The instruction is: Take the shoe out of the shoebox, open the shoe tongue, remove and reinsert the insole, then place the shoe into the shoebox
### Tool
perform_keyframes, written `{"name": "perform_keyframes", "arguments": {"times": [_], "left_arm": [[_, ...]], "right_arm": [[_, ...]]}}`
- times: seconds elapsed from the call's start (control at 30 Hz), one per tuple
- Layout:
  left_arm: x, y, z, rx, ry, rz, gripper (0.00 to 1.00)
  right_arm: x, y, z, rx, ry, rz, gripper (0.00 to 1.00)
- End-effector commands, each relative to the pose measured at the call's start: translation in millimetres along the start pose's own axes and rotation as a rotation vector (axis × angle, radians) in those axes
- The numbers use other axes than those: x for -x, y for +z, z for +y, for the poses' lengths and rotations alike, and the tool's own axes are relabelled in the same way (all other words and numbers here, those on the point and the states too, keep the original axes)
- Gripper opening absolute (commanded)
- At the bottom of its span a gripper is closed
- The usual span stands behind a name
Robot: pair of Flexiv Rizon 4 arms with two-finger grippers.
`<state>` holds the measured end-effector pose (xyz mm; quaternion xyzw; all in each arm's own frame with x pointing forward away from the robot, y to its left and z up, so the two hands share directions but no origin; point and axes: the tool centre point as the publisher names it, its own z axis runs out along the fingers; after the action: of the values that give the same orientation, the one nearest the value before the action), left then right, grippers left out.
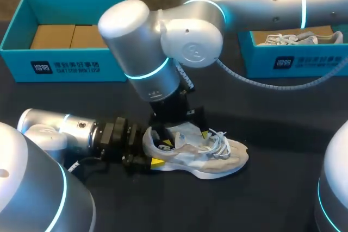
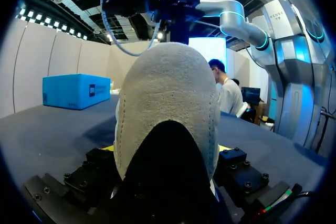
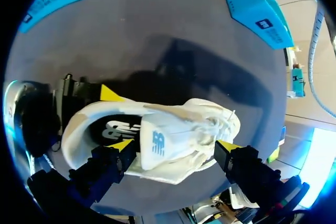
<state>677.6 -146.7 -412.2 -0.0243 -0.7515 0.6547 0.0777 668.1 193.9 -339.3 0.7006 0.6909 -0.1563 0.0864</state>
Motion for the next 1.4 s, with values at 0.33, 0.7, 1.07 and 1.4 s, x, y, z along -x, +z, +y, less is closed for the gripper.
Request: {"name": "perform_keyframes", "arguments": {"times": [0.33, 0.7, 1.07, 1.4], "left_arm": [[-0.2, 1.1, 0.6, 0.000, 0.000, -0.003, 0.00], [-0.2, 1.1, 0.6, 0.000, 0.000, -0.003, 0.00], [-0.2, 1.1, 0.6, 0.000, 0.000, -0.003, 0.00], [-0.2, 1.1, 0.6, 0.000, 0.000, -0.003, 0.00]], "right_arm": [[9.3, 13.9, 1.1, 0.054, 0.607, -0.020, 1.00], [36.1, 10.9, -5.1, 0.082, 0.669, 0.042, 1.00], [47.8, 5.4, 1.5, 0.048, 0.656, 0.093, 0.64], [30.2, 2.5, -1.6, 0.003, 0.603, 0.147, 0.41]]}}
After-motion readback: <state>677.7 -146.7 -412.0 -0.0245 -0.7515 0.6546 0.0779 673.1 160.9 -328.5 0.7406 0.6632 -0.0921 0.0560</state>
